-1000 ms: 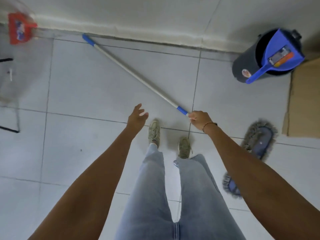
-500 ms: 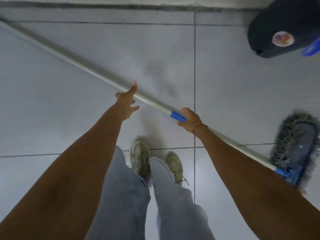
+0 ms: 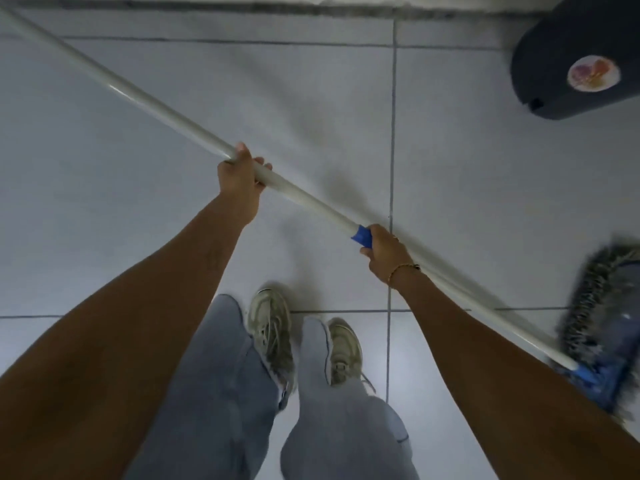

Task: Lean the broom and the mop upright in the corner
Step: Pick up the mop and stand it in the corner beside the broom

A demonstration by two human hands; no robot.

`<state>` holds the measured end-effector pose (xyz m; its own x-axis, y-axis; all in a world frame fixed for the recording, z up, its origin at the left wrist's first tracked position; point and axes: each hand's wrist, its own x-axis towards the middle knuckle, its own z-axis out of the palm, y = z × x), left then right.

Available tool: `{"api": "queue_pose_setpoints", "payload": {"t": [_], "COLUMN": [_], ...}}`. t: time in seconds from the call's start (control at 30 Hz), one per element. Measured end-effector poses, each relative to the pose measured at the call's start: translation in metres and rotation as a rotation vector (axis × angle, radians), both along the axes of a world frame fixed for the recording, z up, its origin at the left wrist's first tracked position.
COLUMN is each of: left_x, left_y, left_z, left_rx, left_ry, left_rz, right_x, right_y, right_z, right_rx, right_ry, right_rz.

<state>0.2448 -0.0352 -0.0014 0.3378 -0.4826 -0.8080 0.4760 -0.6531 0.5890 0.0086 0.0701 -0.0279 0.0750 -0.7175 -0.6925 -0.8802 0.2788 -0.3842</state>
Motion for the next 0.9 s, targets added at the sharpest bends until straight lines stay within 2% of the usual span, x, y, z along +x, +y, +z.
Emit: {"api": "queue_pose_setpoints", "payload": {"t": [0.13, 0.27, 0.37, 0.43, 0.53, 0.7, 0.83, 0.9], "left_x": [-0.030, -0.080, -0.123, -0.152, -0.186, -0.256, -0.308, -0.331], "left_y": [-0.004, 0.000, -0.013, -0.021, -0.033, -0.029, -0.016, -0.006], "left_z": [0.125, 0.284, 0.399, 0.482, 0.572, 0.710, 0.766, 0.790], "left_rx": [-0.223, -0.501, -0.658, -0.791, -0.910, -1.165, -1.281, -1.308], "left_ry": [-0.034, -0.123, -0.231, -0.251, -0.239, -0.170, -0.006, 0.036], "left_rz": [-0.040, -0.259, -0.405, -0.509, -0.611, -0.835, -1.049, -1.176], "right_x": [-0.017, -0.050, -0.071, -0.085, -0.096, -0.135, -0.162, -0.170], "right_y": [0.002, 0.000, -0.005, -0.006, -0.012, -0.006, 0.002, 0.009], "right_z": [0.103, 0.239, 0.332, 0.400, 0.472, 0.565, 0.609, 0.624], "right_rx": [-0.086, -0.147, -0.177, -0.273, -0.398, -0.522, -0.603, -0.622], "right_ry": [-0.035, -0.092, -0.160, -0.195, -0.234, -0.266, -0.295, -0.392], "right_rz": [-0.078, -0.162, -0.305, -0.396, -0.480, -0.604, -0.732, -0.843]}}
